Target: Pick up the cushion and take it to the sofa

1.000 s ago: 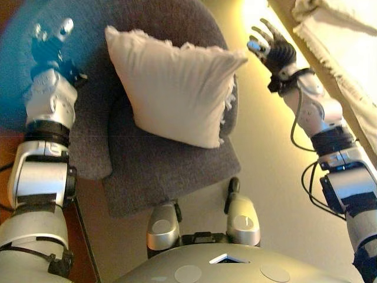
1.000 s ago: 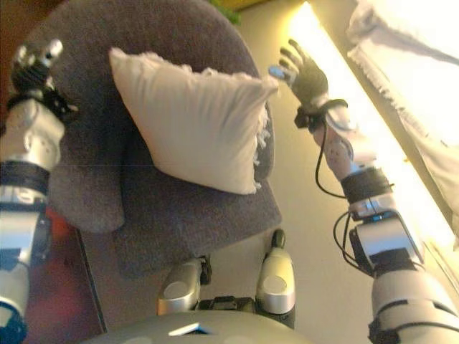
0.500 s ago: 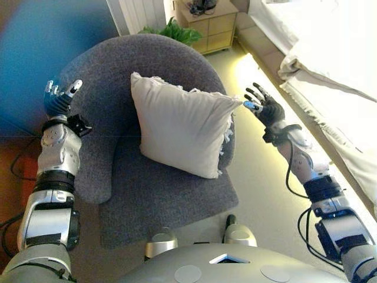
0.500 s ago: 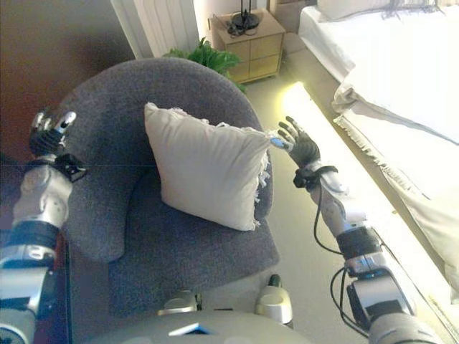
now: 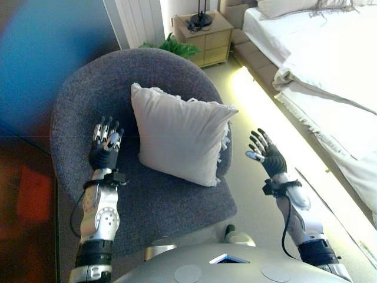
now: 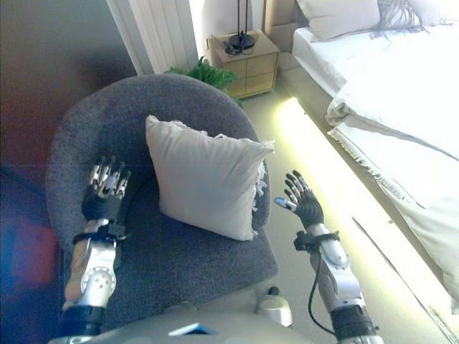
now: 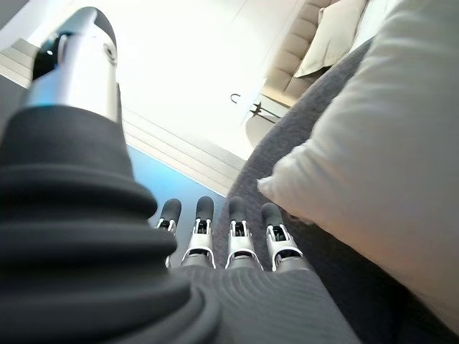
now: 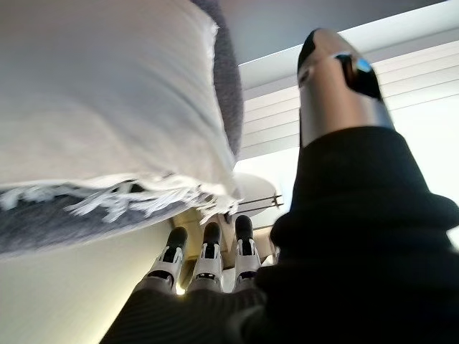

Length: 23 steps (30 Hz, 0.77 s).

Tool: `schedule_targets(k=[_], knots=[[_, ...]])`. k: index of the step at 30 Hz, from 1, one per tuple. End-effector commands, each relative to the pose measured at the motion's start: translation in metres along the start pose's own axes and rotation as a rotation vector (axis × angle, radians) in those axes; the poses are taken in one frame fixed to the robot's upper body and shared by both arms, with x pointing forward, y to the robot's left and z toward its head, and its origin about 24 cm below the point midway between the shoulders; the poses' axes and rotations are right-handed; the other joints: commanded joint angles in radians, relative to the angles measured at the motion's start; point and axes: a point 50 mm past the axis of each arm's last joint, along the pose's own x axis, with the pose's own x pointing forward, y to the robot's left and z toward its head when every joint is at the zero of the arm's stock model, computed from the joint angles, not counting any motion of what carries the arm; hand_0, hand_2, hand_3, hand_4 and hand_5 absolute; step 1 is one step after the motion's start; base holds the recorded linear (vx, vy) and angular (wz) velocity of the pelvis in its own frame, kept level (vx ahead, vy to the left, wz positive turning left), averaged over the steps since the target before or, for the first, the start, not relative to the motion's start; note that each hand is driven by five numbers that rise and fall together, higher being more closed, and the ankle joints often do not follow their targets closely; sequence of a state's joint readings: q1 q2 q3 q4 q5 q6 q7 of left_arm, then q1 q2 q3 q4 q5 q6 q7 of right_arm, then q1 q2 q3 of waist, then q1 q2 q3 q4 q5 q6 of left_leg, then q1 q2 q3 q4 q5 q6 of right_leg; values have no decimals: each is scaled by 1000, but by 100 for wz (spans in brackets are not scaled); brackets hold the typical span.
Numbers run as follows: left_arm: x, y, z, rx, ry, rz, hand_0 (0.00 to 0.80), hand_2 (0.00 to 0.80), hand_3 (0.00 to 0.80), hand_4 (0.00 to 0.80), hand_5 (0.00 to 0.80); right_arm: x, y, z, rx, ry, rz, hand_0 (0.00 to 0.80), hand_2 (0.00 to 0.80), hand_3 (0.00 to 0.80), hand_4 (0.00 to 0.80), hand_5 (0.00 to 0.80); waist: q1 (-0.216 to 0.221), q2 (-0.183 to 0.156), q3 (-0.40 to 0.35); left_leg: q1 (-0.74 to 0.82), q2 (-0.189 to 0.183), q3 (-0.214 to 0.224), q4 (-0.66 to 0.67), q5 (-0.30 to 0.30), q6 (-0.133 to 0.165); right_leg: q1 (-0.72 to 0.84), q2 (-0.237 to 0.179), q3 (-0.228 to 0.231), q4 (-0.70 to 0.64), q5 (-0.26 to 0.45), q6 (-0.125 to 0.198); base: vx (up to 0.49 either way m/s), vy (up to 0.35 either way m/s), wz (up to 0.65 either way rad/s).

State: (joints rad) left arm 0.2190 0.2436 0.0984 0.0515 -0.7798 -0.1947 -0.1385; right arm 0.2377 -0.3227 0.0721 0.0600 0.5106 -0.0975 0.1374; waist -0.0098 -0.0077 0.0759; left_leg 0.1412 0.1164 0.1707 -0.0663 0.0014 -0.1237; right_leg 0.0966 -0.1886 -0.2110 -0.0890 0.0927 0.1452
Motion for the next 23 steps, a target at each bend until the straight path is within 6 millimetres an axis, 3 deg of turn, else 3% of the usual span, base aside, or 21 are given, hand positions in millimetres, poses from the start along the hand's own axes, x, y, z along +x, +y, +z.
schedule_targets(k=[1,3,6,9,14,23], knots=[[-2,-7,19,59,-76,-125,0,0,0,0,0,1,0,32,-13,-196,16,0,0,0,0,0,26,-31,1,-55,-30,35,87,-42,69,-17,6,-32,52,-47,-12,-111,-37,0],[-5,-5,14,58,-39,-120,0,0,0,0,0,0,-1,29,-11,-174,-1,0,0,0,0,0,31,-31,5,-60,-32,33,87,-42,71,-19,7,-35,49,-46,-10,-100,-29,0],[-12,2,-2,11,45,-90,0,0,0,0,0,-1,-4,8,75,-64,-2,0,0,0,0,0,40,-33,11,-66,-34,32,81,-39,71,-23,8,-44,42,-41,-10,-99,-31,0],[-17,4,-11,109,93,-89,0,0,0,0,0,-4,-3,-15,151,32,9,0,0,0,0,0,49,-34,18,-71,-35,30,75,-36,70,-22,12,-56,30,-35,-11,-83,-35,9],[-19,13,-24,147,169,-26,0,0,0,0,0,-4,2,-37,265,105,7,0,0,0,0,0,61,-32,25,-84,-36,19,64,-27,66,-32,18,-72,17,-27,-14,-95,-36,5],[-22,9,-43,134,227,3,0,0,0,0,0,5,19,-46,279,108,14,0,0,0,0,0,75,-15,30,-98,-31,7,56,-12,59,-37,24,-87,14,-27,-22,-52,-7,5]])
